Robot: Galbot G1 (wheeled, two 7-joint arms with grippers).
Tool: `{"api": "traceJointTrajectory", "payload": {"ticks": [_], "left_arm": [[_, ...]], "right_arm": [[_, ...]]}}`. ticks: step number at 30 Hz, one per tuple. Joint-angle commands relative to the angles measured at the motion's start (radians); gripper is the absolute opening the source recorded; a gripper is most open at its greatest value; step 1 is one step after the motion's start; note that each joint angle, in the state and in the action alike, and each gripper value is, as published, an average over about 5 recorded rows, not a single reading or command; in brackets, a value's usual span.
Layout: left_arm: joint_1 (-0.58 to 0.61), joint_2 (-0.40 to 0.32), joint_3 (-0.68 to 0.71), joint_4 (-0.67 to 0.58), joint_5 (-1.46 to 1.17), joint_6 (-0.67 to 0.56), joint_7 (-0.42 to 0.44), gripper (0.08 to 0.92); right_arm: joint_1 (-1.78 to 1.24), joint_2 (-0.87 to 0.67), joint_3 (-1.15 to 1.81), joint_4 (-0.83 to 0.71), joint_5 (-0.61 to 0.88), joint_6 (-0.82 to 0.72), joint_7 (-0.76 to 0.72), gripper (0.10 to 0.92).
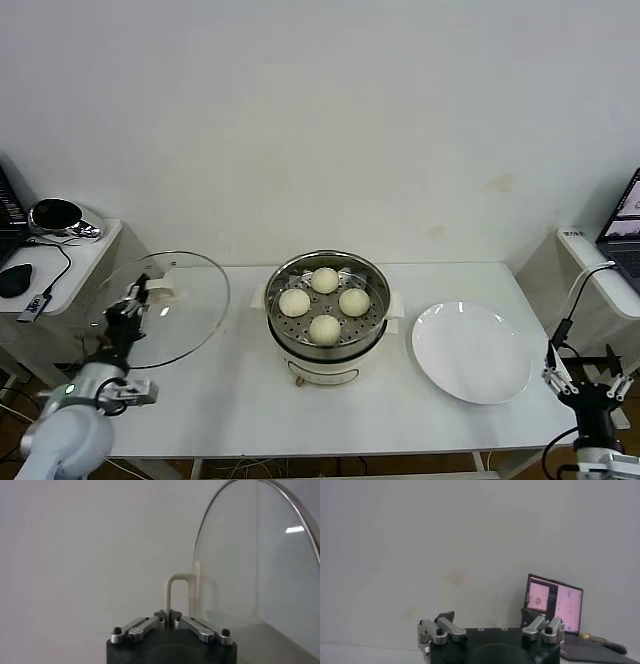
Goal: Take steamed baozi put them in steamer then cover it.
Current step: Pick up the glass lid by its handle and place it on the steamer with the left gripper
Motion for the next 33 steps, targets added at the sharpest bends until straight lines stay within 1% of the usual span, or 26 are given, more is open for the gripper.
{"api": "traceJointTrajectory", "payload": {"ticks": [1,4,10,14,19,24,33], "left_arm": [[-0.355,-0.014,0.445,-0.064,0.019,0.213,0.133,0.131],[-0.436,-0.075,0.512,-0.047,0.076,0.275,0.188,0.131],[-0.491,-0.190,0.601,-0.012,0.195,0.336,0.261,0.131],[-0.521,-0.265,0.647,0.032,0.265,0.348,0.284,0.131],[-0.531,-0.354,0.688,0.097,0.330,0.343,0.291,0.131],[-0.527,-0.408,0.714,0.137,0.367,0.330,0.285,0.131],[-0.519,-0.464,0.727,0.214,0.410,0.297,0.257,0.131]], "right_arm": [[0.005,0.019,-0.027,-0.006,-0.065,0.009,0.002,0.823],[0.013,0.026,-0.039,-0.012,-0.090,0.011,0.006,0.823],[0.021,0.041,-0.070,-0.024,-0.125,0.012,0.010,0.823],[0.020,0.047,-0.077,-0.028,-0.136,0.016,0.011,0.823],[0.022,0.049,-0.080,-0.027,-0.140,0.016,0.011,0.823],[0.020,0.050,-0.082,-0.032,-0.142,0.021,0.011,0.823],[0.020,0.046,-0.082,-0.042,-0.142,0.029,0.011,0.823]]}}
